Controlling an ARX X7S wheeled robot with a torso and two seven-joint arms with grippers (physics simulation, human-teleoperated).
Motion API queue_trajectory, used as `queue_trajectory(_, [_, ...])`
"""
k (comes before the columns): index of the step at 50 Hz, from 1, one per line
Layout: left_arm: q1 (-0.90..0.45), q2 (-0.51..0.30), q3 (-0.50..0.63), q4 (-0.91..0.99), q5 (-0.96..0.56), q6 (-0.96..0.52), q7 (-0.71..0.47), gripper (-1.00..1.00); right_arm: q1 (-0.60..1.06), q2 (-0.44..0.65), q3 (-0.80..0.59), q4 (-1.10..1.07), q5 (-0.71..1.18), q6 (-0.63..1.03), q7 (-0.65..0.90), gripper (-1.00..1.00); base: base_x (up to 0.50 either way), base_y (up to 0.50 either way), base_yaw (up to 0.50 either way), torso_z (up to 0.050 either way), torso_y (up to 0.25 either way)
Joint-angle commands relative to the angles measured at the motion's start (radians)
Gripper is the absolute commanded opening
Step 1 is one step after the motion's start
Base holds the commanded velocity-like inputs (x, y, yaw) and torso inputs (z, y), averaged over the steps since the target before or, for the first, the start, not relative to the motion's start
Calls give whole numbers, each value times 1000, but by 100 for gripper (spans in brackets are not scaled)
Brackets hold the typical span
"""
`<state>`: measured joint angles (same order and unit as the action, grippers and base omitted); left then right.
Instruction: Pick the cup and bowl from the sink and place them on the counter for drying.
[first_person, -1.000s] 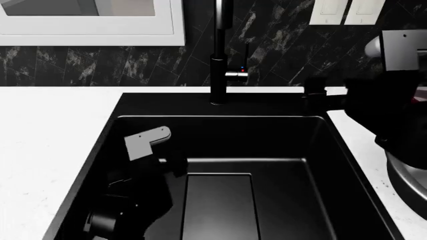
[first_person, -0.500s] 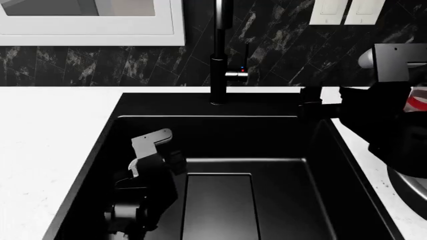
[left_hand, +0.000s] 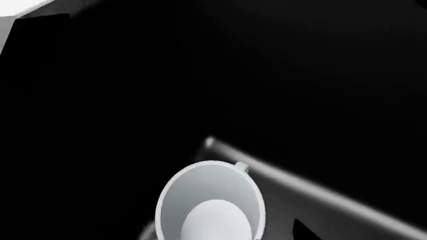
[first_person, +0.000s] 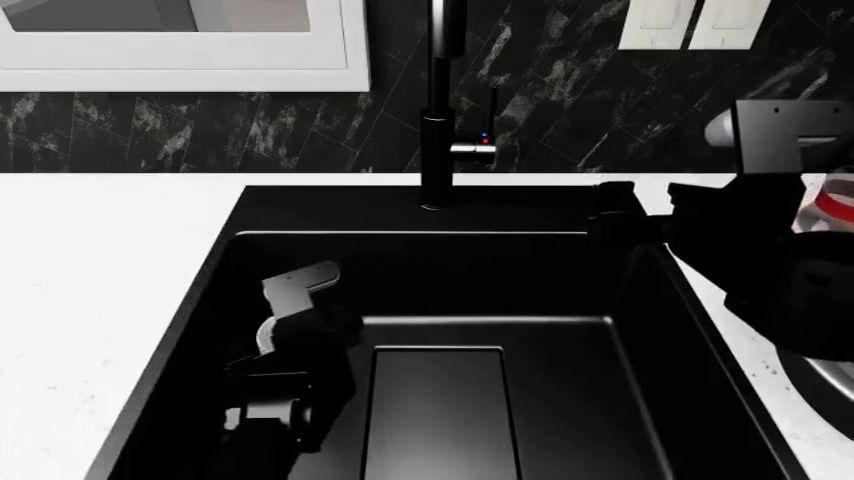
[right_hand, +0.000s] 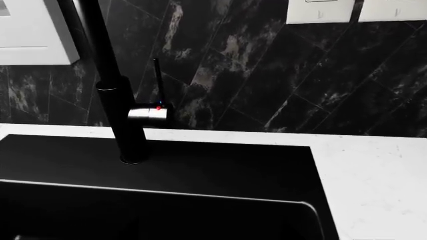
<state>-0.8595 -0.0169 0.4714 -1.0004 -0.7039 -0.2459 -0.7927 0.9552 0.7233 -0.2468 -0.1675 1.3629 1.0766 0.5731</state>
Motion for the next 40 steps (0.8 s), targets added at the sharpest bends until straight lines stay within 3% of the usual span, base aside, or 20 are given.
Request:
queue_trajectory(1, [8,-26,57,38,-41,26,-88,100,-21,1,-2,6,-13,-21,-16,100,0,0,0,0,0])
queue_trajectory(15, [-43,14,84,-143,-57,70,15,100,-45,5,4,-3,-11,-37,-17,100,0,0,0,0,0])
queue_trajectory(30, [-81,16,243,-306,-225,121,107,100,-64,-4,-8,9,-30,-57,-35,100,0,0,0,0,0])
queue_trajectory(40, [-90,13,117,-308,-99,53,138,100,-75,-17,-24,29,-57,-77,-57,100,0,0,0,0,0])
